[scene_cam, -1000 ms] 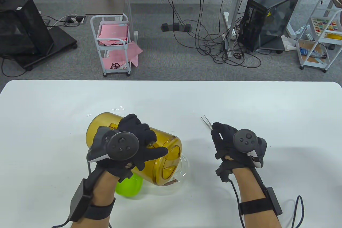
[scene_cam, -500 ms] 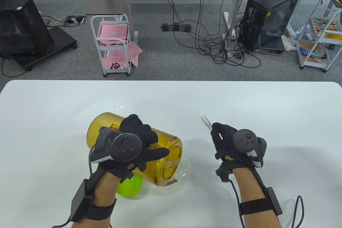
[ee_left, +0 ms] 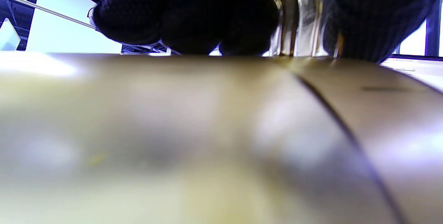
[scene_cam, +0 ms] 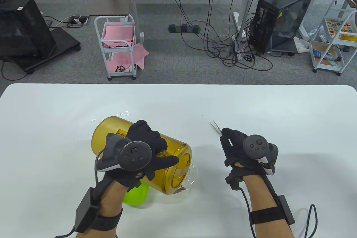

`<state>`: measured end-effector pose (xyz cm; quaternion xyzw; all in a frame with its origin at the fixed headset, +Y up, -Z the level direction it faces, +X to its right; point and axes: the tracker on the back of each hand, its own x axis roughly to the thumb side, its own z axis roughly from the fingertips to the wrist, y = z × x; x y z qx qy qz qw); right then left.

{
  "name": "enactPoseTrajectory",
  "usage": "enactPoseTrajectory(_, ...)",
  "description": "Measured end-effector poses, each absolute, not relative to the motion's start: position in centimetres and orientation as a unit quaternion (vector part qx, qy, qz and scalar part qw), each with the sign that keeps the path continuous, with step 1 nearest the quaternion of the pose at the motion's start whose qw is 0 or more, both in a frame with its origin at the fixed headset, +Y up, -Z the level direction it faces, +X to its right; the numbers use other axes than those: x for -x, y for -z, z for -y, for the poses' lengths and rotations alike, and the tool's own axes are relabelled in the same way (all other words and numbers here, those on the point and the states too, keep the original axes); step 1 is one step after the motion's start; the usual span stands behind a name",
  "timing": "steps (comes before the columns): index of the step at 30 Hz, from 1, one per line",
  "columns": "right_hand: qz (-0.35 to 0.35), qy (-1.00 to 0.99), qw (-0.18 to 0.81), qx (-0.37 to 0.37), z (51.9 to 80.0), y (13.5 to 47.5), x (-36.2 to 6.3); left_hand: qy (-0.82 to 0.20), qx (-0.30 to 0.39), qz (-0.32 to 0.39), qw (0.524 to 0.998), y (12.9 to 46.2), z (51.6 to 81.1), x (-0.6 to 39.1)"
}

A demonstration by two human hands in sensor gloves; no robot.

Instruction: Make chrysanthemum tea

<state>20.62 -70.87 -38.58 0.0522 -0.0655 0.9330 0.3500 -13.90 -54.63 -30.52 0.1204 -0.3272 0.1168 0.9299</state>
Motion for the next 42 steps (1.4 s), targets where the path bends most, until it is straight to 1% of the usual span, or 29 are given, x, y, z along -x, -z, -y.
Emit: enactPoseTrajectory(42, 0.063, -0.939, 0.334, -0.055, 70.9, 38.6, -20.4, -0.082, -0.132, 0.328, 0.932, 29.4, 54.4, 12.6)
